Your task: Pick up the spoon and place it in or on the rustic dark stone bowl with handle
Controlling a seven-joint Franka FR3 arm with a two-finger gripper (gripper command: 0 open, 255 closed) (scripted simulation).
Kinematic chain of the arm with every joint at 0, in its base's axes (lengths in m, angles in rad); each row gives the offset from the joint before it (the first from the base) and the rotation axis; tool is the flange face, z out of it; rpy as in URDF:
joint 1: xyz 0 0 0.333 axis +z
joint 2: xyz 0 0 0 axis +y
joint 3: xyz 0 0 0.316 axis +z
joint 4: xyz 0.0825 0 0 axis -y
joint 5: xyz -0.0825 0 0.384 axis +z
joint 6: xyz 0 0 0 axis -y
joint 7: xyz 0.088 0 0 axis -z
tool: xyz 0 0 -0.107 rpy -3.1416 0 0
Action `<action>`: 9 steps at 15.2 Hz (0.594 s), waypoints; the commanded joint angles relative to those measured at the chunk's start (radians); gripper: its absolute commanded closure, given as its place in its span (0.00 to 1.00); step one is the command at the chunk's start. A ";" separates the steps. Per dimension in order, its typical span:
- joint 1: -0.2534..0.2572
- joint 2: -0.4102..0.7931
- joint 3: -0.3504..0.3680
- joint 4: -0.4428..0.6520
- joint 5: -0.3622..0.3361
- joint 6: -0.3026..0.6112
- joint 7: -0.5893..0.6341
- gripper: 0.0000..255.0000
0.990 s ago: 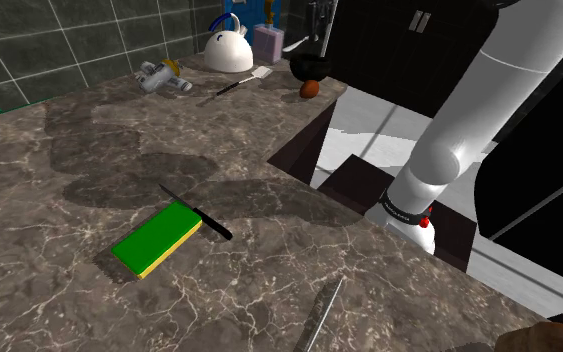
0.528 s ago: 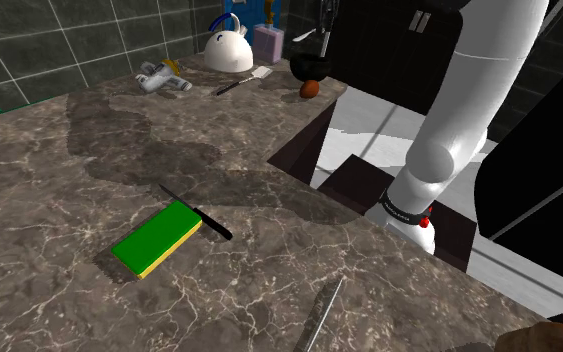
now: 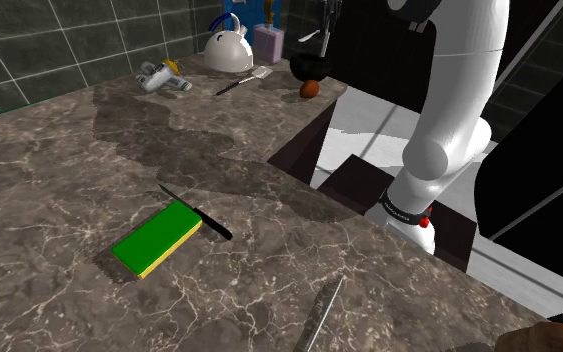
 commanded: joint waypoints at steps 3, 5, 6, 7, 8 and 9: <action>0.007 -0.012 0.000 -0.071 -0.003 0.059 0.001 1.00; 0.010 -0.015 0.001 -0.103 -0.004 0.088 0.002 1.00; 0.011 -0.017 0.001 -0.118 -0.004 0.102 0.003 1.00; 0.012 -0.018 0.002 -0.133 -0.005 0.116 0.003 1.00; 0.013 -0.018 0.002 -0.148 -0.005 0.130 0.004 1.00; 0.014 -0.019 0.002 -0.162 -0.005 0.143 0.004 1.00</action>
